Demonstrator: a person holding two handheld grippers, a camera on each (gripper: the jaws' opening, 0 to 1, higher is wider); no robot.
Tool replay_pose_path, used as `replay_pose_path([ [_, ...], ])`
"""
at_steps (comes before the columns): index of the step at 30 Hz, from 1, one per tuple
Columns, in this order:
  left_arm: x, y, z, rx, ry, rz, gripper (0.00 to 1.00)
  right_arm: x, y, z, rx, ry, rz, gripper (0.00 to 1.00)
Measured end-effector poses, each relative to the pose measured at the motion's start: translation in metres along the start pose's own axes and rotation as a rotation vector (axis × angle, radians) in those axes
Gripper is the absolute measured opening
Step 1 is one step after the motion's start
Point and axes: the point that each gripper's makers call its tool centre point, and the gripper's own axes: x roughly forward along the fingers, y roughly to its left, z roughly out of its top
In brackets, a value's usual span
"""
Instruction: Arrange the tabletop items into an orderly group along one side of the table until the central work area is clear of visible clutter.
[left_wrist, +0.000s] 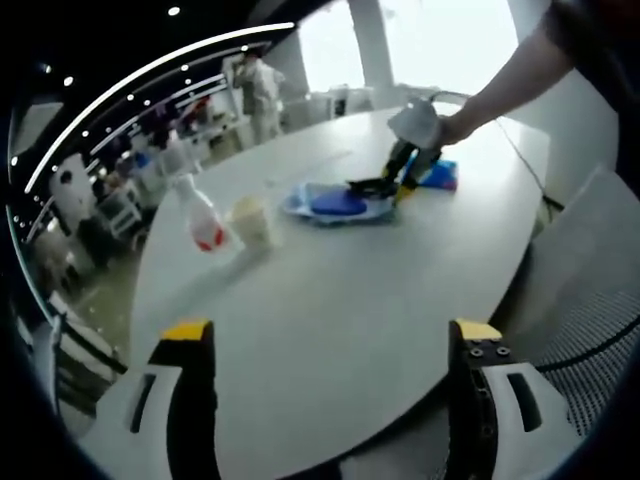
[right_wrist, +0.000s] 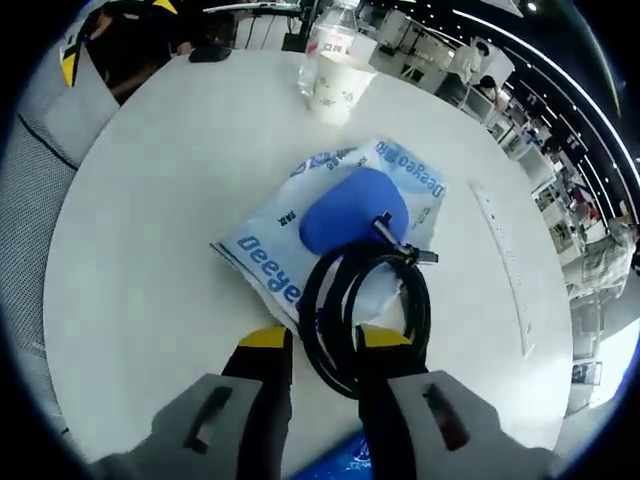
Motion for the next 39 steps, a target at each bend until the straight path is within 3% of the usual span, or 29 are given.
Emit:
replay_pose_path([
  [14,0.0,0.0,0.001,0.011,0.006,0.003,0.91,-0.001,0.008,0.006,-0.172,0.041,-0.01,0.06],
  [23,0.0,0.002,0.0,0.024,0.01,0.009,0.89,-0.009,0.01,0.013,-0.173,0.04,-0.001,0.06],
  [39,0.0,0.006,0.002,0.022,0.002,0.014,0.88,-0.012,0.003,0.006,-0.135,0.056,0.017,0.1],
])
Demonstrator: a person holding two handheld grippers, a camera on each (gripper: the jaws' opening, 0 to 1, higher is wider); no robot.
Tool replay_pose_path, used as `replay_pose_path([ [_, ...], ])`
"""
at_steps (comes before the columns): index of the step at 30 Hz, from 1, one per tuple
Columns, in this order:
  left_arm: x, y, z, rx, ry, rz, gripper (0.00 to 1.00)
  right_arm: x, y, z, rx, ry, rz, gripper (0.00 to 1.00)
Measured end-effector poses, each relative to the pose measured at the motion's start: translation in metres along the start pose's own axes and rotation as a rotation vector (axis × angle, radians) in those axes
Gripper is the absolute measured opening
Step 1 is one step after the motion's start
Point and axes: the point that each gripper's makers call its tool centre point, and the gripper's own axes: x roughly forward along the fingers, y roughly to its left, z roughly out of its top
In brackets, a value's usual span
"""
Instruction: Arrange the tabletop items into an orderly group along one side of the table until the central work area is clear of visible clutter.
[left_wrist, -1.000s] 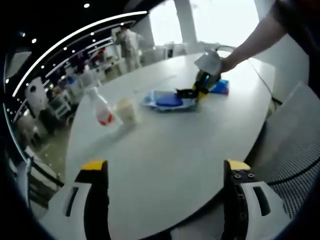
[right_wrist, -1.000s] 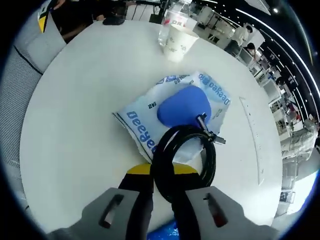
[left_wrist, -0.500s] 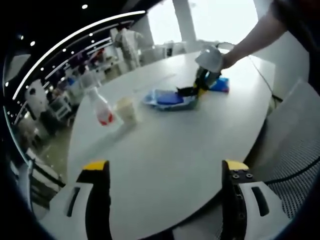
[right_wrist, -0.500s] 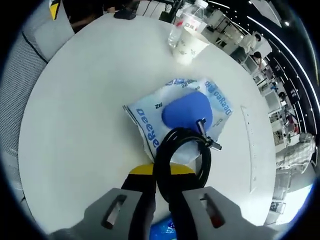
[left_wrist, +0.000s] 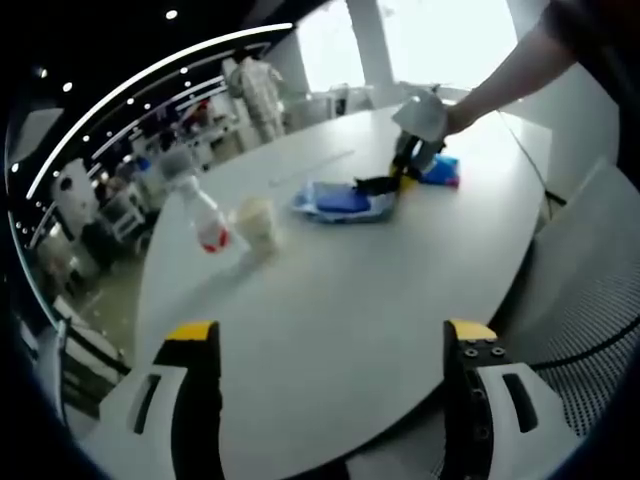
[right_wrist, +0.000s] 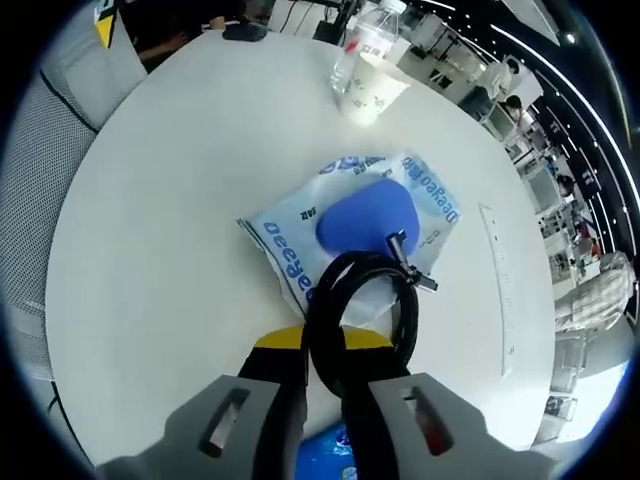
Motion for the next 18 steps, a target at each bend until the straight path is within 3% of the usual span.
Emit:
replay_pose_path([
  [8,0.001,0.0,0.0,0.003,0.001,-0.002,0.88,-0.007,-0.01,-0.001,0.073,-0.023,0.001,0.18],
  [18,0.001,-0.001,0.002,-0.001,-0.006,-0.005,0.88,-0.011,-0.02,0.012,0.2,-0.091,-0.019,0.2],
])
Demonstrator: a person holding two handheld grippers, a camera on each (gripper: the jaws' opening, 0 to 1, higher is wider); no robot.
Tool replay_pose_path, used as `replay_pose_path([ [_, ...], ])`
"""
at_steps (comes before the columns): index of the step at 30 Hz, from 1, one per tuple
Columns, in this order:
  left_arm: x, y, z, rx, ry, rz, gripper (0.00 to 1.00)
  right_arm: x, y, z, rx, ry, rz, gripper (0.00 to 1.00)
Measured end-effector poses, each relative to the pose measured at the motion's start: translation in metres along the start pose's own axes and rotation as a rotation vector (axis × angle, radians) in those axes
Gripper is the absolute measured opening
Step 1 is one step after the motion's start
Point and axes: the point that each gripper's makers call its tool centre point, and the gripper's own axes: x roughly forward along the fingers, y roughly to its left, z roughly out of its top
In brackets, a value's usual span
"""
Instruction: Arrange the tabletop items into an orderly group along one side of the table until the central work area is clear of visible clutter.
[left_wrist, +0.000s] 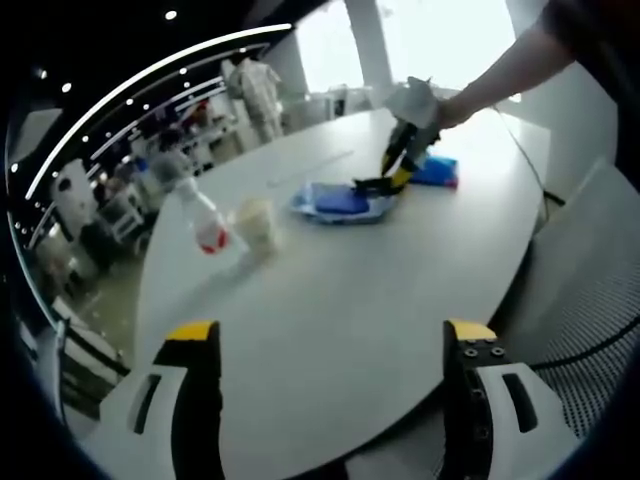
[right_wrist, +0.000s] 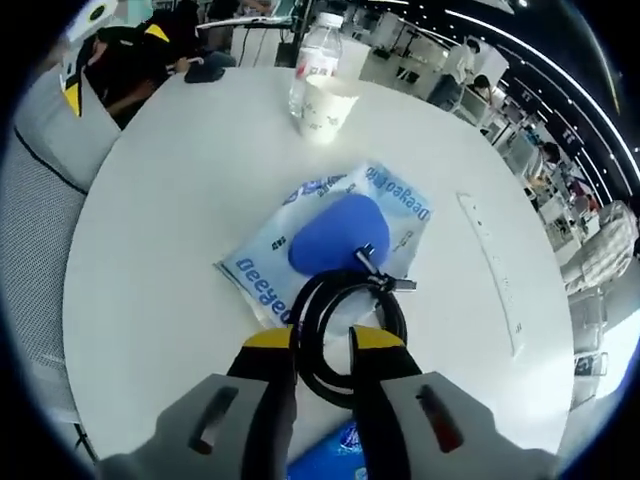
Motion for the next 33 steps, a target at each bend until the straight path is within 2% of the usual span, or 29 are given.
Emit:
replay_pose_path([
  [10,0.0,-0.001,-0.001,-0.003,0.0,-0.002,0.88,0.007,0.004,0.005,0.086,-0.024,-0.012,0.27],
  [19,-0.001,0.0,-0.003,-0.007,0.005,0.003,0.88,0.013,0.003,0.007,0.272,-0.086,-0.083,0.29],
  [26,-0.002,-0.002,-0.004,-0.006,0.011,0.001,0.88,0.021,0.008,0.009,0.342,-0.109,-0.097,0.29],
  [33,-0.002,-0.003,-0.005,-0.009,0.017,-0.001,0.88,0.028,0.007,0.008,0.449,-0.14,-0.127,0.29],
])
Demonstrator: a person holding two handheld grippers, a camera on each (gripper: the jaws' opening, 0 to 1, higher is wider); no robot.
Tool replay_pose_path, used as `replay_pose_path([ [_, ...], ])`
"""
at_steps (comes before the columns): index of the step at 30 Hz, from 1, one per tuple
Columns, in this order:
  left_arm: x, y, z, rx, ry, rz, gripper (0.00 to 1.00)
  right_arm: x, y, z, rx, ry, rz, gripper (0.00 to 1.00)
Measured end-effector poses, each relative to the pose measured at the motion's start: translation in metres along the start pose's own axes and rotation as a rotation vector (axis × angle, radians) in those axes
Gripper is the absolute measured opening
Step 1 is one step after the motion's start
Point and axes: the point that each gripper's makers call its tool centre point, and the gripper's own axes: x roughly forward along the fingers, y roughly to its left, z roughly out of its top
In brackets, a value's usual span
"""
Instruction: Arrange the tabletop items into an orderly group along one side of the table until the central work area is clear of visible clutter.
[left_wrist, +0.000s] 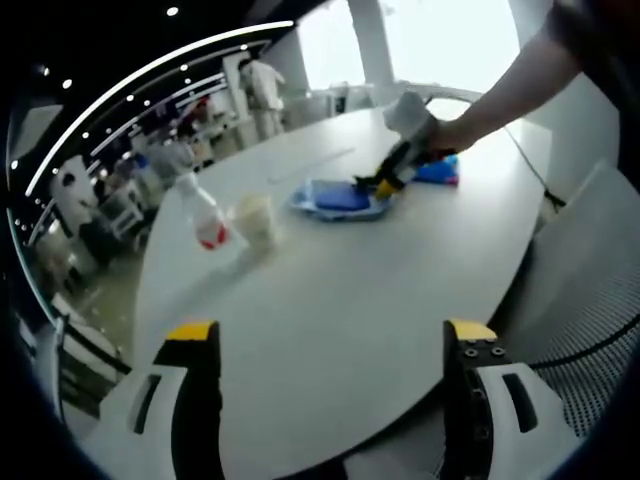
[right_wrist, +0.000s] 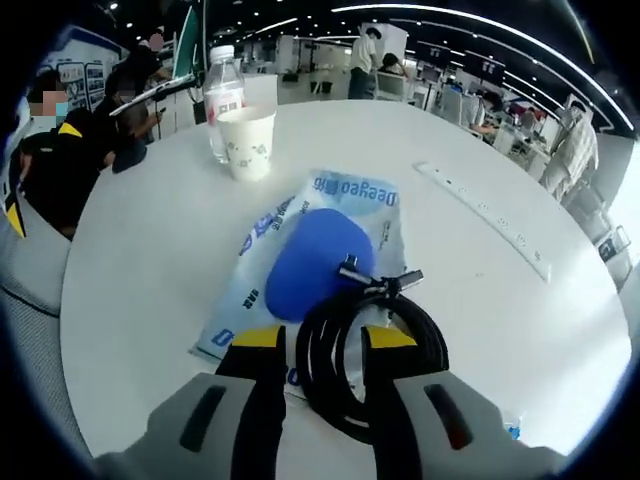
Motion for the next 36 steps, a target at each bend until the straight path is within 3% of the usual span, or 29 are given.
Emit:
replay_pose_path([
  [12,0.001,-0.001,-0.002,0.004,0.011,-0.006,0.88,0.009,0.002,-0.003,0.057,-0.027,-0.016,0.2],
  [17,0.001,-0.001,-0.003,0.01,0.017,-0.011,0.88,0.011,0.002,-0.004,0.071,-0.031,-0.019,0.12],
  [36,0.0,0.0,-0.001,0.013,0.009,-0.004,0.87,0.006,0.006,0.002,-0.036,-0.03,-0.08,0.06],
])
